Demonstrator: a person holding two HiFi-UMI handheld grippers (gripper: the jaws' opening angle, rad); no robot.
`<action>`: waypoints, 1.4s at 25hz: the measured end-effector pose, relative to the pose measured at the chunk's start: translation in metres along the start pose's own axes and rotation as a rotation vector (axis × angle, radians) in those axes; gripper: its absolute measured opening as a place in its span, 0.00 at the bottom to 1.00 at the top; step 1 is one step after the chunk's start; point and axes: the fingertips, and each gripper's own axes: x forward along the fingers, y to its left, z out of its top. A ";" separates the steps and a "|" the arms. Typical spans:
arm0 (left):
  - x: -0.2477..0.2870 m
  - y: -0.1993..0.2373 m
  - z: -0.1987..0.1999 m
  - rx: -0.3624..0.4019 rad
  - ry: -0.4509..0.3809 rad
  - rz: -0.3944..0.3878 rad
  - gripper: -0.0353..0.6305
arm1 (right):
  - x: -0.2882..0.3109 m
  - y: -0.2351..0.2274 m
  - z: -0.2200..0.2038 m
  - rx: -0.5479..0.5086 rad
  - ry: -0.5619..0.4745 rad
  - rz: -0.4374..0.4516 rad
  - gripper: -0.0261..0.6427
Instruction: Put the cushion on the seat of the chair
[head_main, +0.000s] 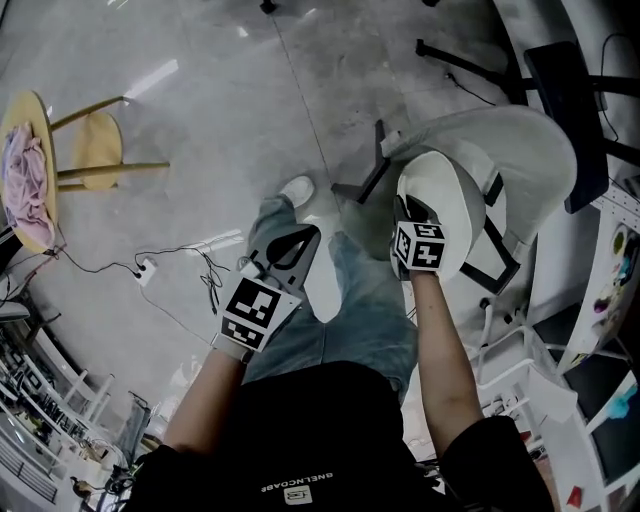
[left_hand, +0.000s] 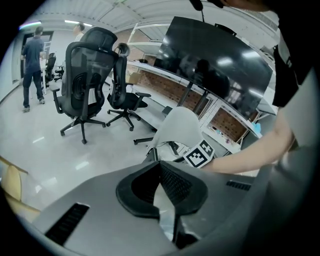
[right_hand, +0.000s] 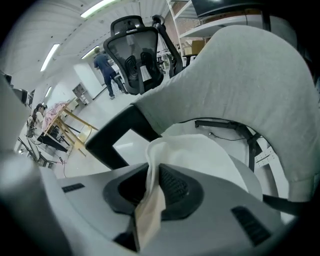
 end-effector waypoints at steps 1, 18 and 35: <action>0.000 0.003 -0.002 -0.006 0.003 0.003 0.07 | 0.005 0.001 -0.001 -0.001 0.007 0.001 0.13; 0.000 0.037 -0.028 -0.031 0.046 0.010 0.07 | 0.068 0.006 -0.021 0.009 0.074 -0.004 0.16; -0.013 0.042 -0.040 -0.029 0.056 0.023 0.07 | 0.089 0.016 -0.035 -0.031 0.138 0.023 0.30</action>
